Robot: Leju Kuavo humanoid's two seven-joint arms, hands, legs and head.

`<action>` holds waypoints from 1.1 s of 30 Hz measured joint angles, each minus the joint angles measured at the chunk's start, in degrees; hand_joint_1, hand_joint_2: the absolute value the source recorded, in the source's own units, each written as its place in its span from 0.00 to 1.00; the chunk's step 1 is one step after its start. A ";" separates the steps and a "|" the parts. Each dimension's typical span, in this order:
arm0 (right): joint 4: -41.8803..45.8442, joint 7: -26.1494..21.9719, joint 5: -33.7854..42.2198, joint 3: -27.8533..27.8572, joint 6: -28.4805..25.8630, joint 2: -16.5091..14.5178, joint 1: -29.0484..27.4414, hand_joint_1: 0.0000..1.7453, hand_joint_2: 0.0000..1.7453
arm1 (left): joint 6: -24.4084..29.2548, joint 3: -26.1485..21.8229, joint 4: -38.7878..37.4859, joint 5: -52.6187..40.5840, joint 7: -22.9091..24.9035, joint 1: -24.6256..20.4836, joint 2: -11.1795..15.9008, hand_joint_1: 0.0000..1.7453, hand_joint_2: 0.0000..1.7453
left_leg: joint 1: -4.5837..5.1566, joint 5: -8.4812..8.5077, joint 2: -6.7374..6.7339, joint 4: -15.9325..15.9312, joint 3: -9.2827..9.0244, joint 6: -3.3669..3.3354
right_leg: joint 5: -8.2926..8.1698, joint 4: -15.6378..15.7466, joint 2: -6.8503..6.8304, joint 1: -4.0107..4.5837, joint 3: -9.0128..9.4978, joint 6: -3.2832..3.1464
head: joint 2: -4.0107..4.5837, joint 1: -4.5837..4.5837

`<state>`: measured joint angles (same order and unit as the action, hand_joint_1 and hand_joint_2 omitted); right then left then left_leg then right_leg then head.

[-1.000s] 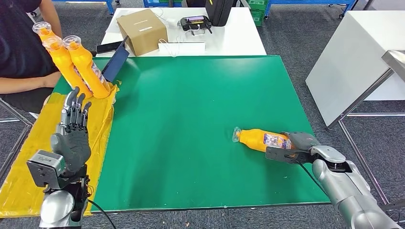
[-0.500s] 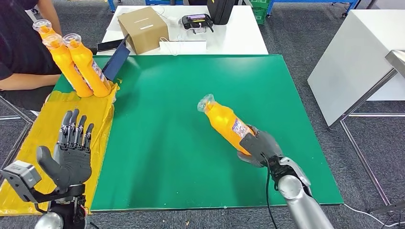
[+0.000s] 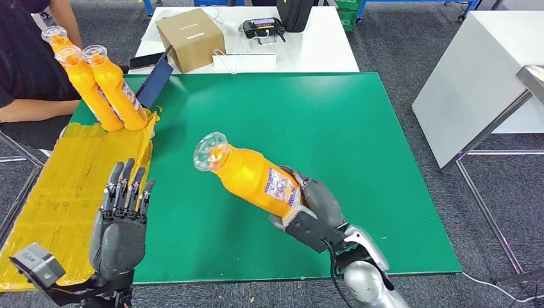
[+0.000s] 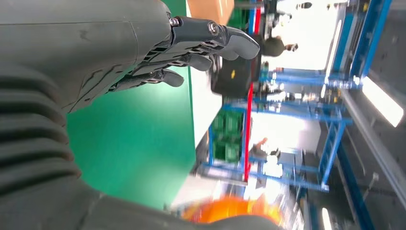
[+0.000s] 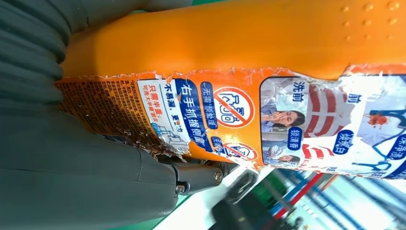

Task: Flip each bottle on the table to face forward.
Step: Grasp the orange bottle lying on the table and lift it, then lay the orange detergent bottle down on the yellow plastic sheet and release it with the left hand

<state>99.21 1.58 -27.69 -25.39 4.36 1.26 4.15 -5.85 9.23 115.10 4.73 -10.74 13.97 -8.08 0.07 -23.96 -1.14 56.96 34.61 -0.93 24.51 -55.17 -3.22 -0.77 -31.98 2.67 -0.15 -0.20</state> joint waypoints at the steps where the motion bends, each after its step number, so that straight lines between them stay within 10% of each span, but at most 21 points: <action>1: -0.03 0.10 0.15 -1.03 -0.03 -0.17 0.58 1.00 1.00 | -0.10 0.93 0.00 0.00 0.10 -0.02 0.04 0.00 1.00 | 0.00 0.01 0.00 0.00 0.00 0.00 | 0.00 0.00 0.00 0.00 0.00 0.00 | 0.00 -0.01; 33: -2.24 -0.19 3.05 -17.57 4.22 1.66 7.58 1.00 1.00 | 3.98 6.46 1.76 -2.20 -4.86 -1.12 0.65 0.00 1.00 | 0.00 0.00 0.00 0.00 0.01 0.00 | 0.00 -0.01 -0.01 -0.01 -0.01 0.00 | 0.00 -0.01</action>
<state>96.97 1.39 -24.63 -42.96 8.58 2.92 11.74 -1.87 15.69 116.86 2.53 -15.61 12.85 -7.43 0.07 -23.96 -1.14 56.97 34.63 -0.93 24.51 -55.18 -3.23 -0.78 -31.99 2.67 -0.15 -0.20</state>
